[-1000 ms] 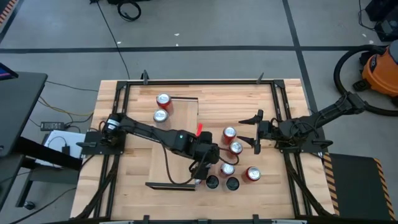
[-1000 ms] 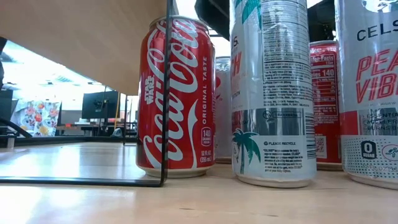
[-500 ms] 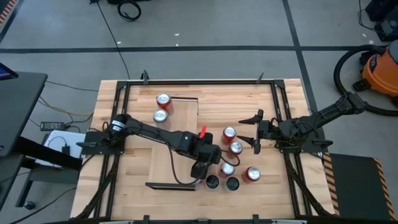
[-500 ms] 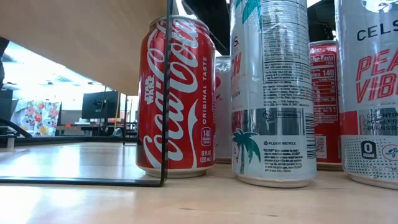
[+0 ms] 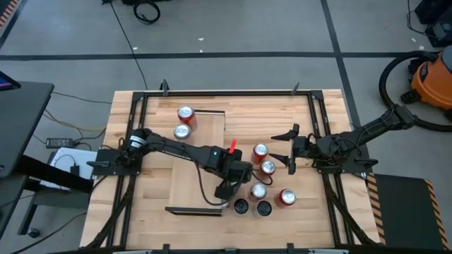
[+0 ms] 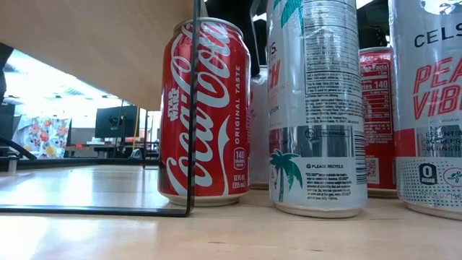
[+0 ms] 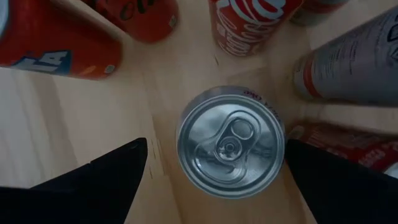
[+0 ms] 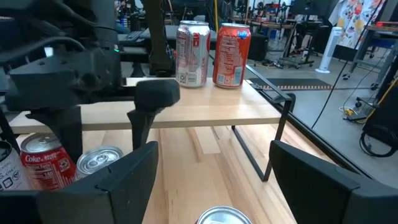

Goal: Place canned beverage on shelf
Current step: Put the silver soda can on the shelf aligned with the other silver soda can

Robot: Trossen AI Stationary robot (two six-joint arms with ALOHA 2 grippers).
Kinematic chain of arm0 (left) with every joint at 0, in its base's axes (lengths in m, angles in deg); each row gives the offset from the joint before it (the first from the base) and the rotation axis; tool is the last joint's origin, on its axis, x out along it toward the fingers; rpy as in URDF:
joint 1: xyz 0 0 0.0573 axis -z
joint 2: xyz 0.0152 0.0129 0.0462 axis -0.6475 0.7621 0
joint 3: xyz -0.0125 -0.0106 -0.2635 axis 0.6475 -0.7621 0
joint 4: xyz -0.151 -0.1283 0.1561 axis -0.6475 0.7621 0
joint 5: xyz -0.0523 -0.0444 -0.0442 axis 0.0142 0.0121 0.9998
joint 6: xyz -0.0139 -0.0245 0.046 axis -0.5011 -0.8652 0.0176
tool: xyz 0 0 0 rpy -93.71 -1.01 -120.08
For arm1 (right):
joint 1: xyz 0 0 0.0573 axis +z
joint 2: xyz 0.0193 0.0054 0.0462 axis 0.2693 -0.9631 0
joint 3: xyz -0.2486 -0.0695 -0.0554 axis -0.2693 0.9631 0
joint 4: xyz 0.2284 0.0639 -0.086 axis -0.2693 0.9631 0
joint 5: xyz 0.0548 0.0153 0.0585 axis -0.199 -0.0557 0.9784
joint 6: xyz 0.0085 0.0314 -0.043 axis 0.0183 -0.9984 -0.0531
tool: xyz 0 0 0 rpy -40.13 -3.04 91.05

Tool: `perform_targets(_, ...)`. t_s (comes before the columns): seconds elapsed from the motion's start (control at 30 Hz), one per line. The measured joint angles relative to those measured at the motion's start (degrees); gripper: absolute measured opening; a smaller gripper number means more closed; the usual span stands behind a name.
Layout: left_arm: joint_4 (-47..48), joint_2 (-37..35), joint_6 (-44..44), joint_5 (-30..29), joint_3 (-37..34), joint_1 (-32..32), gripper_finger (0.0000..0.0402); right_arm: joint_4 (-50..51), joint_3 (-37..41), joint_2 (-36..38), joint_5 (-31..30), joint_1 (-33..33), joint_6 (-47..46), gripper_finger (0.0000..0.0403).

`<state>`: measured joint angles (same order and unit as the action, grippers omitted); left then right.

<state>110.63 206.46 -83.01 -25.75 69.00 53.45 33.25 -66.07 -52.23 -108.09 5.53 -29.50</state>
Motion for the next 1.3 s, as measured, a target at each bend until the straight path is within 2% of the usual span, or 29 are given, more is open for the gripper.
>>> perform_targets(0.07,0.0,0.0,0.4,1.4,0.0,-0.4,0.0384,0.0,0.0,0.0,0.0,0.0,0.0,0.0318)
perform_targets(0.6,-0.7,1.0,1.7,1.5,0.0,-1.0,0.0295,0.3,0.0,0.0,0.0,0.0,0.0,0.0318)
perform_targets(0.97,-2.3,0.7,7.3,-0.8,0.2,-1.4,0.0291,0.4,0.0,0.0,0.0,0.0,0.0,0.0318)
perform_targets(1.3,4.0,0.5,6.2,-1.6,8.7,-3.9,0.0290,0.5,0.0,0.0,0.0,0.0,0.0,0.0318)
